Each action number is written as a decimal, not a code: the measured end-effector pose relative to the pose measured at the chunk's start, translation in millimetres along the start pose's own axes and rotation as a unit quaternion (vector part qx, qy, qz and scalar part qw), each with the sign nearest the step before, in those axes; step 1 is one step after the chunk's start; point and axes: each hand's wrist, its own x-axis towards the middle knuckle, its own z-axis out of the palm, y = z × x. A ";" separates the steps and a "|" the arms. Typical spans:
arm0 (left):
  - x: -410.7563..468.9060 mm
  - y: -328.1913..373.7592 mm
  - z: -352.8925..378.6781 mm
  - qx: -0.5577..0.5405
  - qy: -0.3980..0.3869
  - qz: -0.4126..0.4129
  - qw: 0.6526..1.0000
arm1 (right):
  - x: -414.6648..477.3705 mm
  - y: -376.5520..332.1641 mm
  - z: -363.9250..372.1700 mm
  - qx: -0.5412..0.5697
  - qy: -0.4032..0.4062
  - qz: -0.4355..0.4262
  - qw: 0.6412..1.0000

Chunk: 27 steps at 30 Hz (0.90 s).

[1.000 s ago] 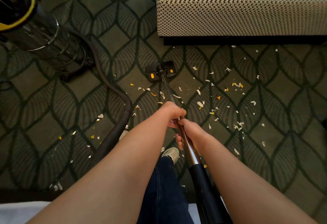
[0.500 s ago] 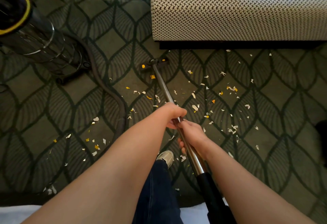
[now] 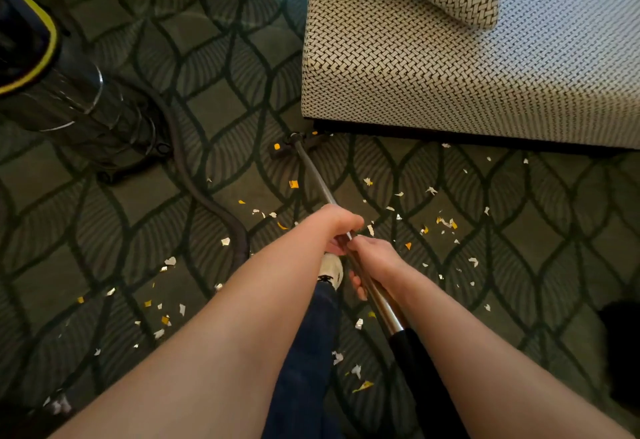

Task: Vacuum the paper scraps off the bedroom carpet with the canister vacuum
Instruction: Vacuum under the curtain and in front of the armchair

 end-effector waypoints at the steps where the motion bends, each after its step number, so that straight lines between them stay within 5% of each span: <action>1: 3.8 9.8 -3.1 -0.002 -0.003 -0.008 1.000 | 6.0 -8.9 -5.6 -0.011 -0.002 -0.002 1.000; 13: 17.5 118.5 -9.6 -0.026 -0.094 -0.081 0.992 | 29.6 -91.1 -95.3 -0.113 -0.054 0.028 0.992; 27: 60.0 182.4 -2.4 -0.106 -0.075 -0.088 0.988 | 92.0 -149.0 -164.1 -0.223 -0.097 0.041 0.969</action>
